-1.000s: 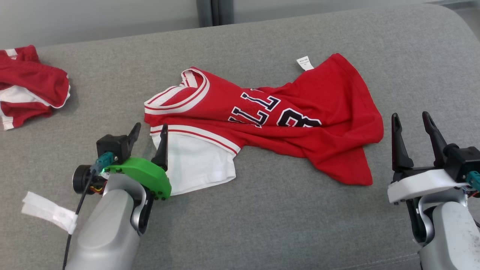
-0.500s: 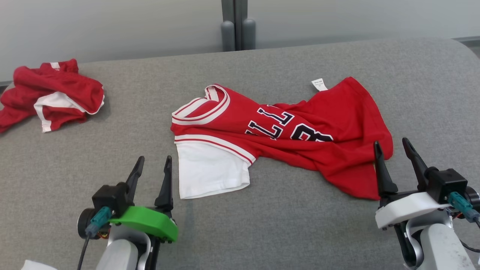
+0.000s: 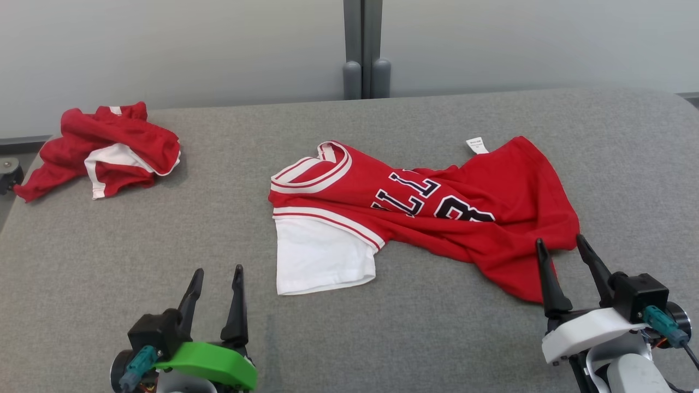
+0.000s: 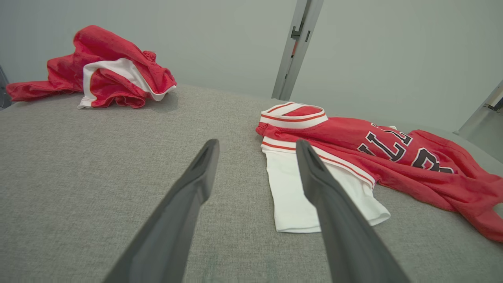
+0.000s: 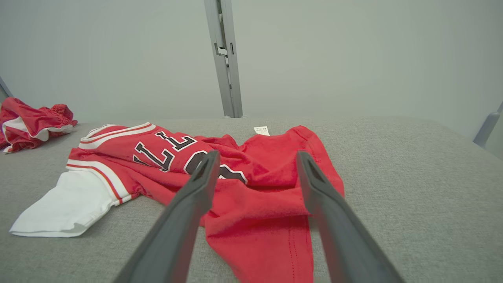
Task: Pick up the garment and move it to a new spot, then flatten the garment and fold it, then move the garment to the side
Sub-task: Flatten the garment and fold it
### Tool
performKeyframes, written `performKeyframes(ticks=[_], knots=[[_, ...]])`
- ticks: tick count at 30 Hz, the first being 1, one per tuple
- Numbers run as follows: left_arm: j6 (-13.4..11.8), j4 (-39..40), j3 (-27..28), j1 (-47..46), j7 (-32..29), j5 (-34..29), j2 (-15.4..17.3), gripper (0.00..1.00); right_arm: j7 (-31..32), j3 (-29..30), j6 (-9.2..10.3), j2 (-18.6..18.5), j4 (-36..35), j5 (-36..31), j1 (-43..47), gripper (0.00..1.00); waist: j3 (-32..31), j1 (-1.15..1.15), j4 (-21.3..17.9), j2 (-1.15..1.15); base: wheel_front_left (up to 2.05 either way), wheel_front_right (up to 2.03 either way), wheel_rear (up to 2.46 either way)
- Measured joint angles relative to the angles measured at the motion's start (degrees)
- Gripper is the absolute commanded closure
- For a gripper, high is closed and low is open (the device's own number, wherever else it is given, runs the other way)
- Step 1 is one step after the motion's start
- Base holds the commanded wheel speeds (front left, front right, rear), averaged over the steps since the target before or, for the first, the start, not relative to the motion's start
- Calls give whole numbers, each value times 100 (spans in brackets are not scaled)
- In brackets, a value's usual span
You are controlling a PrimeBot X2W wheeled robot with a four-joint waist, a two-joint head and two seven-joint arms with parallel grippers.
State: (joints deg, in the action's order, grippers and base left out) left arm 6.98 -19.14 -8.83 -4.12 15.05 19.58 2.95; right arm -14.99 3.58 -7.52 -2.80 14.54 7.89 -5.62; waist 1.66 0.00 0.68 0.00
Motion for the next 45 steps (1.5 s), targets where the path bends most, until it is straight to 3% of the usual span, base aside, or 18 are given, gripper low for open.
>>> performKeyframes(ticks=[19,28,33,38,45], knots=[[-46,4,-19,92,0,86,-10,0,0,13,0,0,271,-24,-29,0,39,0,11,0,0,0,0],[-92,-531,-287,-109,-2,151,-12,0,0,-10,0,1,345,-32,-101,0,117,0,-54,0,0,0,0],[-114,-1152,-565,-528,-717,538,-16,0,-1,-91,0,0,413,-38,-197,0,196,0,-175,0,0,0,0],[-294,-1536,-688,-1012,-1422,853,-19,0,0,-127,0,0,442,-41,-274,0,295,0,-358,0,0,0,0],[-555,-1803,-720,-1264,-1891,1057,-20,0,0,-131,0,-1,433,-40,-338,0,469,0,-617,0,0,0,0]])
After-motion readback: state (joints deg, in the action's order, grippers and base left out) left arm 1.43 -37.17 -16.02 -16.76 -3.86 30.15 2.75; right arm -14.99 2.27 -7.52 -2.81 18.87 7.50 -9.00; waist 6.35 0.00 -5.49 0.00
